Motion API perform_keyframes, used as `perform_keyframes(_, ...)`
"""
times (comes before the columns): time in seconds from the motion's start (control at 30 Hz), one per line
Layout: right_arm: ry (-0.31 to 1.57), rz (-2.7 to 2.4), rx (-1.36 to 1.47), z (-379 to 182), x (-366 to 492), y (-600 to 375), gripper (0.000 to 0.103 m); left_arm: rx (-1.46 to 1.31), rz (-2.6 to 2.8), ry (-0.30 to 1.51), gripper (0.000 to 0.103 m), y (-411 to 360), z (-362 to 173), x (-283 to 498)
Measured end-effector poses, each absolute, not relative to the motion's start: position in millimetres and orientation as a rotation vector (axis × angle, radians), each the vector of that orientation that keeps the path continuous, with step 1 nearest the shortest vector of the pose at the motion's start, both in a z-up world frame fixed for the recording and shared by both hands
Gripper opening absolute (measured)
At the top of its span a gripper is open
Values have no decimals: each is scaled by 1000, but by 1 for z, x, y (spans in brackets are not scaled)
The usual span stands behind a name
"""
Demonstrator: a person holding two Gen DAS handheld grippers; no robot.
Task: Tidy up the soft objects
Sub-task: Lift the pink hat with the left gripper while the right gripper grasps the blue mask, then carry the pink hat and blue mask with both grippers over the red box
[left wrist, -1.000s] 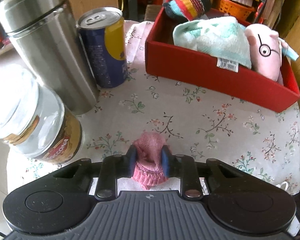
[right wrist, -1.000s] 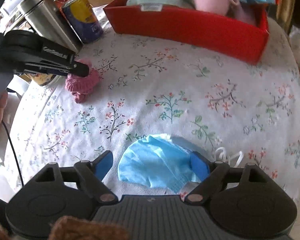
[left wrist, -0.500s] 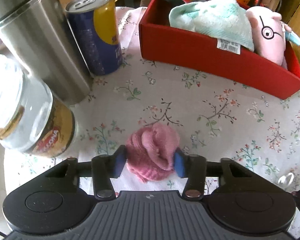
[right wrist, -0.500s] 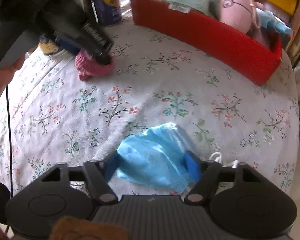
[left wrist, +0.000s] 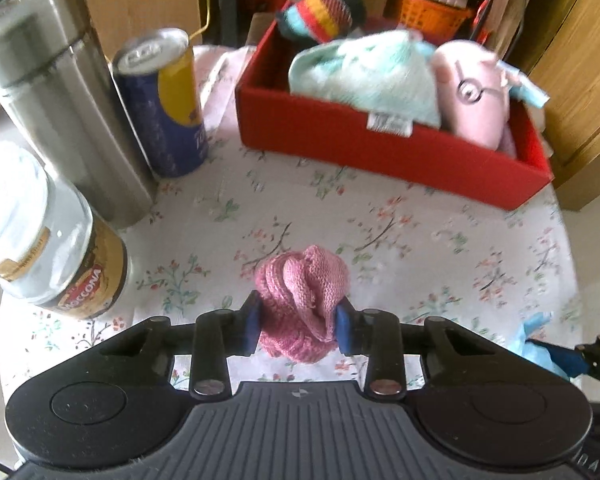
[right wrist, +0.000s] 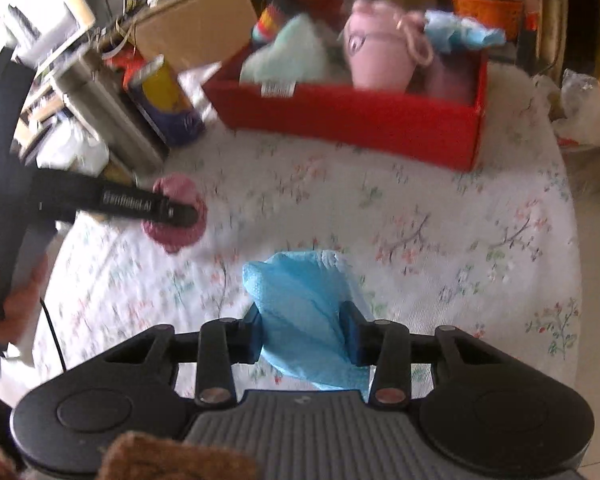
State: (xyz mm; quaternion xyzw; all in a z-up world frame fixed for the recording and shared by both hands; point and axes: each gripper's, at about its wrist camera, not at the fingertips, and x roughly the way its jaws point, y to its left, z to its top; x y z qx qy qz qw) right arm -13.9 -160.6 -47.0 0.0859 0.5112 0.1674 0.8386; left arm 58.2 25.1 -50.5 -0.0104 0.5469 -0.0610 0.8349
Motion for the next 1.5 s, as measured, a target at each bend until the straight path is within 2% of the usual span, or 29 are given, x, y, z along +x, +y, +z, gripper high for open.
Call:
perform_keyframes(0.5,880,290,321,6,-7,-195,11,-53,-170,922,36,8,15,37)
perform_keyframes(1.5,640,271,329,60,-5,-193,11,-22,-156,670,36,-5,69,24)
